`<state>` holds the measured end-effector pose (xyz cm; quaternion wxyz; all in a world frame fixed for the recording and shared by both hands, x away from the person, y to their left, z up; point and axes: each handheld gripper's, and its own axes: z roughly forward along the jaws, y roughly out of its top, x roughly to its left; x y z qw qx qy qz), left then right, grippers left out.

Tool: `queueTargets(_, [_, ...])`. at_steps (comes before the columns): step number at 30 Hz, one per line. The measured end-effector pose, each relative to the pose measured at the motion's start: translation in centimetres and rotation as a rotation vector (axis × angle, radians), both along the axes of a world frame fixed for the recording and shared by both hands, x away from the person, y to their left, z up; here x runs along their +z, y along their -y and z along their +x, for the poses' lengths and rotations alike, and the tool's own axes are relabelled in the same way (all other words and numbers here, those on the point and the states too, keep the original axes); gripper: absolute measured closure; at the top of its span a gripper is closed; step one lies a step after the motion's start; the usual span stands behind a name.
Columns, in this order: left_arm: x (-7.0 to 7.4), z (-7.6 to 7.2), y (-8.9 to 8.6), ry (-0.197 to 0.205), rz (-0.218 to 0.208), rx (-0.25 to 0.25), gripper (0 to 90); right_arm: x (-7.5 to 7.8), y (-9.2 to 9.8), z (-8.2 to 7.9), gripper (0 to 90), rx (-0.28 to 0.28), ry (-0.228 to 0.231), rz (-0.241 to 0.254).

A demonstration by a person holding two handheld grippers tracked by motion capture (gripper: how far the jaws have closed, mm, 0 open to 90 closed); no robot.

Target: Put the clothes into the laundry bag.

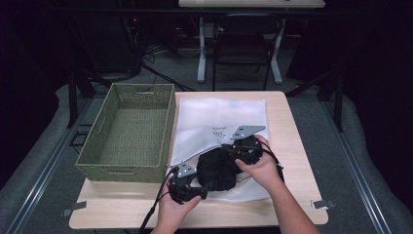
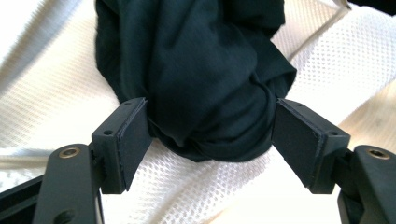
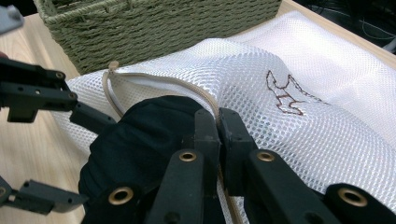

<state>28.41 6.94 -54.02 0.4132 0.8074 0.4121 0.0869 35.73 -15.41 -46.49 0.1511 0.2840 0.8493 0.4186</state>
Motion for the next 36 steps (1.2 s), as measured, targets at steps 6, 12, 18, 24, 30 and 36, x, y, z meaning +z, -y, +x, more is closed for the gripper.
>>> queueTargets(6, [-0.9, 0.0, 0.3, -0.017, -0.004, -0.002, 29.5, 0.0, 0.0, 0.0, 87.2, 0.001, 0.0, -0.001])
queueTargets(12, [-1.3, 0.2, 0.2, -0.022, -0.015, -0.001, 36.2, 0.0, 0.0, -0.1, 87.2, 0.004, 0.003, -0.002])
queueTargets(18, [-1.5, 0.1, 0.3, -0.031, 0.002, -0.007, 45.7, 0.0, -0.1, -0.1, 87.2, 0.004, 0.003, -0.004])
queueTargets(24, [-1.7, 0.1, 0.2, -0.034, 0.005, -0.023, 56.6, 0.0, -0.1, -0.1, 87.2, 0.004, 0.003, -0.006])
queueTargets(30, [-1.5, 0.0, 0.3, -0.018, -0.009, -0.009, 63.2, 0.0, -0.1, -0.2, 87.2, 0.006, 0.002, -0.007])
queueTargets(36, [-1.1, 0.1, 0.5, 0.013, -0.013, 0.012, 66.1, 0.0, -0.1, -0.2, 87.2, 0.007, 0.003, -0.007])
